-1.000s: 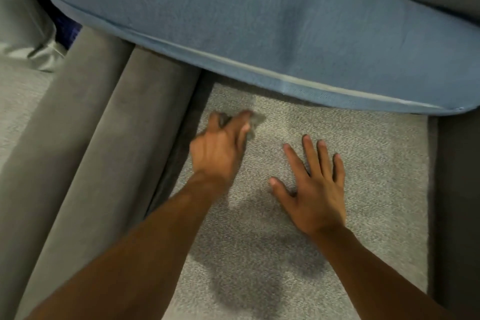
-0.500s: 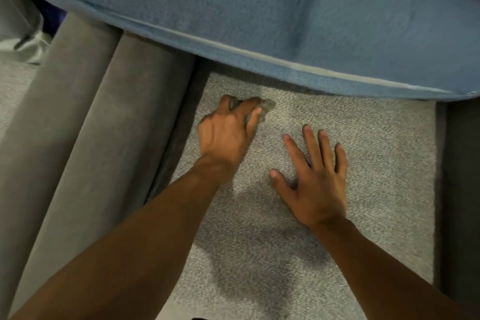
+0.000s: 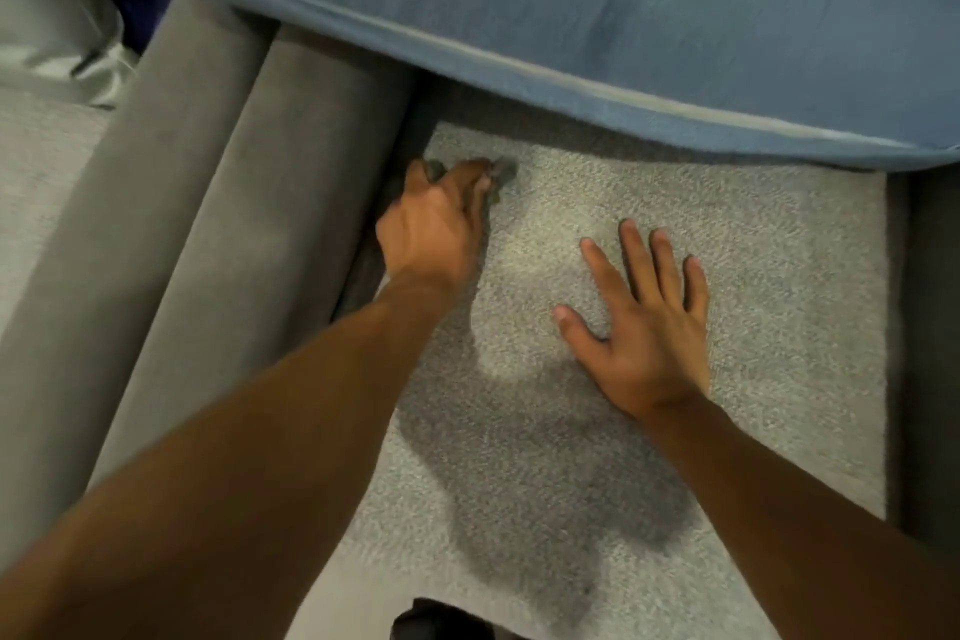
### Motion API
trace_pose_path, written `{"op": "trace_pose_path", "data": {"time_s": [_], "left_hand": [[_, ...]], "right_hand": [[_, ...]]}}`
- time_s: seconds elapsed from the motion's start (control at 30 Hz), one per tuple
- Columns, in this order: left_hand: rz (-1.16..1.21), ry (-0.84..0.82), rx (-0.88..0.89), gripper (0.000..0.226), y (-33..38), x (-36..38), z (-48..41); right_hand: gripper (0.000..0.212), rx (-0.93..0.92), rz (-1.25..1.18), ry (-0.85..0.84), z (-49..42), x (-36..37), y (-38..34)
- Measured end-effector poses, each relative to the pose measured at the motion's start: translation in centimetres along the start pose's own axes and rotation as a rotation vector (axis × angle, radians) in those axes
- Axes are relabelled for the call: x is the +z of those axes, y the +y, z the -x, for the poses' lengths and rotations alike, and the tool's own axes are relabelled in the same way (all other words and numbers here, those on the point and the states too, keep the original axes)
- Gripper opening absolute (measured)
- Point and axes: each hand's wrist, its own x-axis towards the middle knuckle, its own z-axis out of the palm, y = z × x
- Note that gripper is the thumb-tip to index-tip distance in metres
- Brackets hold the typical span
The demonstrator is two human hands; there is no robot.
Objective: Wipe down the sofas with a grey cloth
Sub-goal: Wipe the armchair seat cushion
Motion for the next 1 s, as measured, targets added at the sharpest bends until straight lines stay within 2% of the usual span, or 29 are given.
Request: {"op": "trace_pose_path", "data": {"time_s": [0.1,0.2,0.37,0.6,0.83,1.0], "left_hand": [[-0.019,0.006,-0.006,0.037,-0.4,0.5,0.8],[0.001,-0.007,0.048,0.037,-1.6,-0.5,5.1],[0.007,-0.045,0.022,0.037,-3.8,-2.2,12.0],[0.073,-0.006,-0.083,0.038,-3.9,-1.5,6.6],[-0.012,0.015,-0.108,0.036,-5.7,-2.8,13.9],[0.062,0.012,-0.155,0.036,-6.0,-2.5,11.9]], "right_hand": [[0.074,0.001,0.001,-0.002,0.2,0.0,-0.1],[0.076,0.014,0.021,-0.045,0.1,-0.5,-0.3],[0.082,0.046,0.025,-0.116,0.4,-1.3,-0.8],[0.081,0.049,0.027,-0.095,0.7,-0.9,-0.9],[0.080,0.052,0.004,-0.116,0.6,-1.4,-1.1],[0.081,0.050,0.016,-0.110,0.8,-1.2,-1.0]]}}
